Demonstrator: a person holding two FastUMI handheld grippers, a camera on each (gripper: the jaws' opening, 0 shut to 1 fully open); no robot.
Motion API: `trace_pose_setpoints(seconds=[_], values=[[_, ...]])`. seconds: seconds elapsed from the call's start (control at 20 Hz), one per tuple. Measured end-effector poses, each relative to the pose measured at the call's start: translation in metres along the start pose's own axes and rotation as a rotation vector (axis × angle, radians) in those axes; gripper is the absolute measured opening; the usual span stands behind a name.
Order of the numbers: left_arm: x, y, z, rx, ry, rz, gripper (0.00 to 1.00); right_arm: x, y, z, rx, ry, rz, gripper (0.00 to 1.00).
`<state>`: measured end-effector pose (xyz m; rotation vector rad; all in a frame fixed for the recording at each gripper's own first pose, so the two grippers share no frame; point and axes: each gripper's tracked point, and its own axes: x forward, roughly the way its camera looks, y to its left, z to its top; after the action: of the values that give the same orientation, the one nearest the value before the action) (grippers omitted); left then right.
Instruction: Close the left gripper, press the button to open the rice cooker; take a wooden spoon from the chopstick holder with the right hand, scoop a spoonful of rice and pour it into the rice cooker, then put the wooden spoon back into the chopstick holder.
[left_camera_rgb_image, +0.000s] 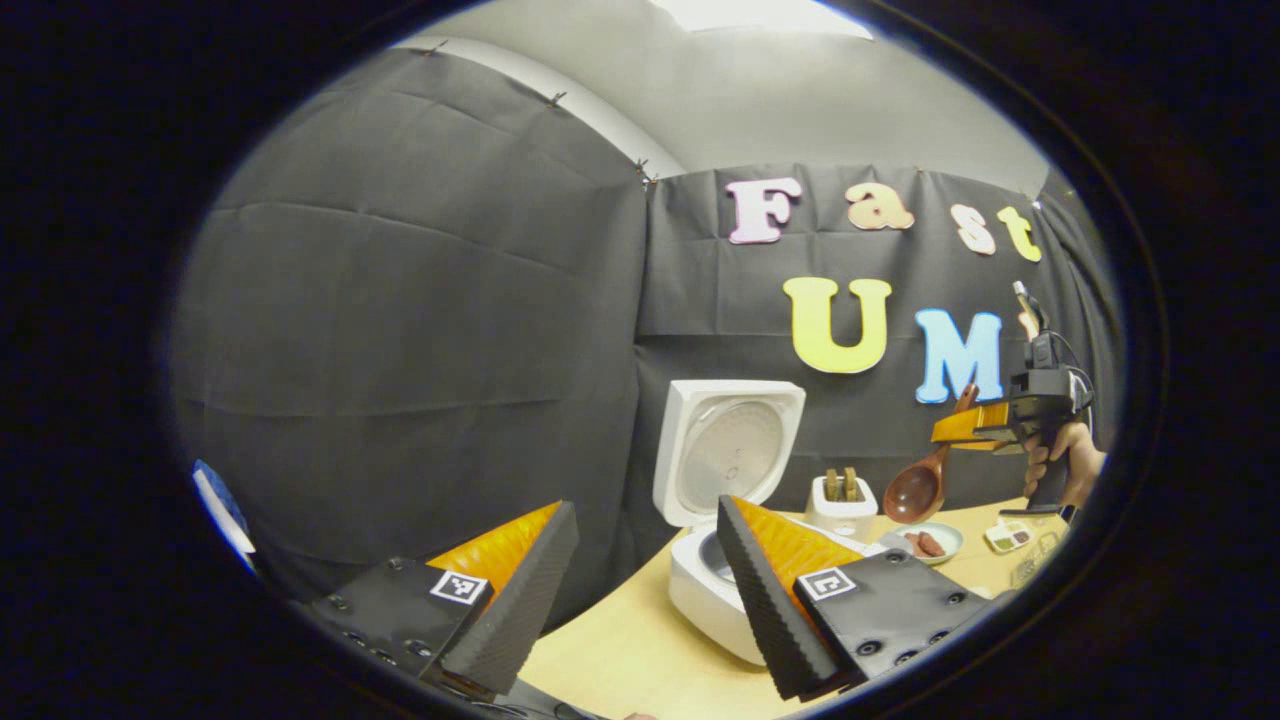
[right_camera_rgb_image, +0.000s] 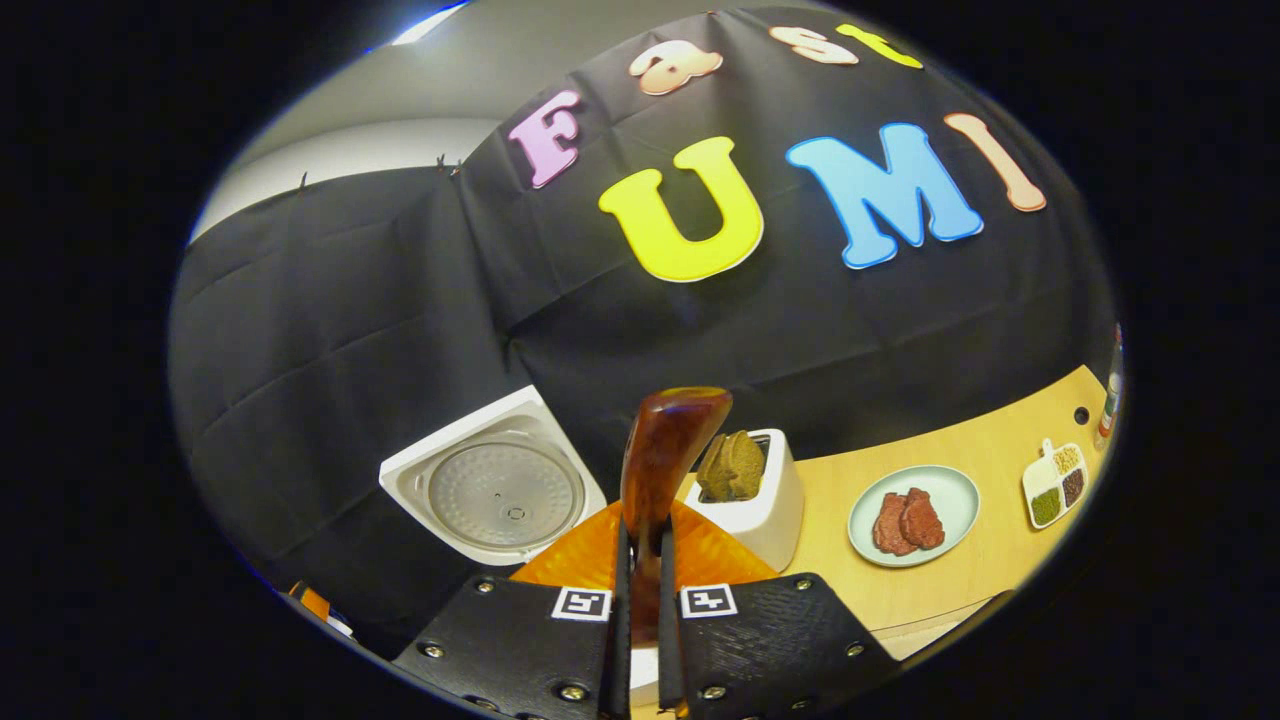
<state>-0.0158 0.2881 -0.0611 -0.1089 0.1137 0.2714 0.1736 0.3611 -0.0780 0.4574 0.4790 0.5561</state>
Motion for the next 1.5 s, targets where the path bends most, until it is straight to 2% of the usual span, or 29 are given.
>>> trace_pose_setpoints(seconds=[0.4, 0.8, 1.25, 1.5], values=[[-0.001, -0.058, 0.01, 0.002, -0.01, -0.087, 0.97, -0.055, -0.081, 0.026, 0.068, -0.065, -0.115, 0.11], [-0.004, -0.123, 0.019, 0.005, -0.019, -0.178, 0.95, -0.118, -0.171, 0.043, 0.084, -0.117, -0.259, 0.11], [-0.008, -0.183, 0.028, 0.029, -0.027, -0.256, 0.97, -0.18, -0.265, 0.04, 0.113, -0.155, -0.421, 0.11], [-0.011, -0.207, 0.03, 0.035, -0.029, -0.277, 0.97, -0.207, -0.309, 0.027, 0.072, -0.152, -0.524, 0.11]])
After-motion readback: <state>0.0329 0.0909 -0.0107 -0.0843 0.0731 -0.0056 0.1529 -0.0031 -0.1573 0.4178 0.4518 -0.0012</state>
